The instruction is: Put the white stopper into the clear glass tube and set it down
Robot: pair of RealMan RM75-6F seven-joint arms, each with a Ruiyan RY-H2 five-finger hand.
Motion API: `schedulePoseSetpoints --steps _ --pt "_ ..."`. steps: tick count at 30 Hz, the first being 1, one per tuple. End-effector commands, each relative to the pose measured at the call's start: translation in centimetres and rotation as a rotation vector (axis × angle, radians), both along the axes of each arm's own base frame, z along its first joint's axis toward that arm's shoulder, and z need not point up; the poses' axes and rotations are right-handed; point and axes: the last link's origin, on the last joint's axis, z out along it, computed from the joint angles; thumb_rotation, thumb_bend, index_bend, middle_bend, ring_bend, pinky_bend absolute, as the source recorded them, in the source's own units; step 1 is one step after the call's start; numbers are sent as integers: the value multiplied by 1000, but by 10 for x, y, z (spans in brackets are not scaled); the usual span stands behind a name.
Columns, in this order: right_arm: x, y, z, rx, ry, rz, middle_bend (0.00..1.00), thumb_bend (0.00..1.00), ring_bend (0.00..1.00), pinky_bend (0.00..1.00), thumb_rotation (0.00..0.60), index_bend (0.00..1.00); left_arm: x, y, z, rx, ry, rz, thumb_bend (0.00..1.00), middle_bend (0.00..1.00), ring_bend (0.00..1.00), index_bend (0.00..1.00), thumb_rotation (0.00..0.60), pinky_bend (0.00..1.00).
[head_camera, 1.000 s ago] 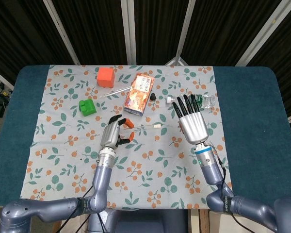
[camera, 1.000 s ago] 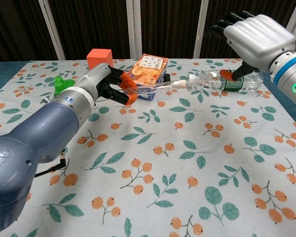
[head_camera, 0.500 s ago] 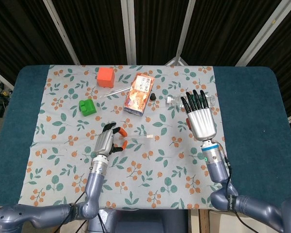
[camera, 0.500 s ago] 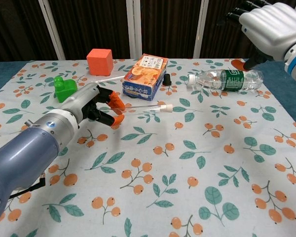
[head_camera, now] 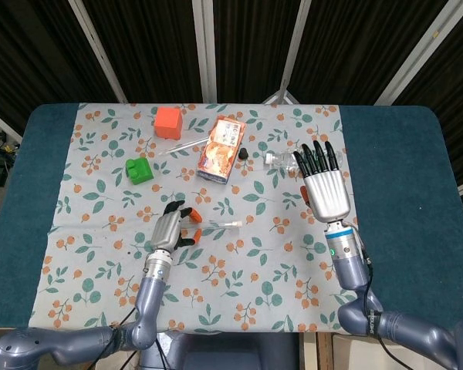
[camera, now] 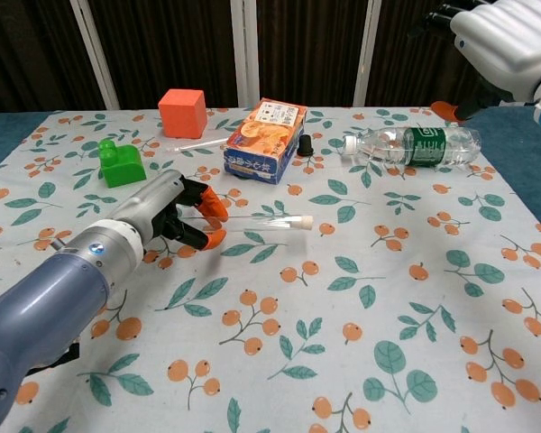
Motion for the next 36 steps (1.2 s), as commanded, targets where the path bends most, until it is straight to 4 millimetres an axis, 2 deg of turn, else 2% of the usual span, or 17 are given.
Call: schedulePoseSetpoints --steps 1,24,36 --pt "-1 0 1 -1 -3 -3 145 367 39 75 600 174 0 0 -2 -4 14 -6 805 432 108 524 600 19" --pt "-7 0 5 4 -39 -44 144 368 39 75 600 174 -6 -5 -6 -9 121 -36 719 396 100 492 600 2" --pt "-6 3 7 8 -56 -47 144 367 39 75 600 174 -2 -5 4 23 162 -73 516 361 90 457 600 0"
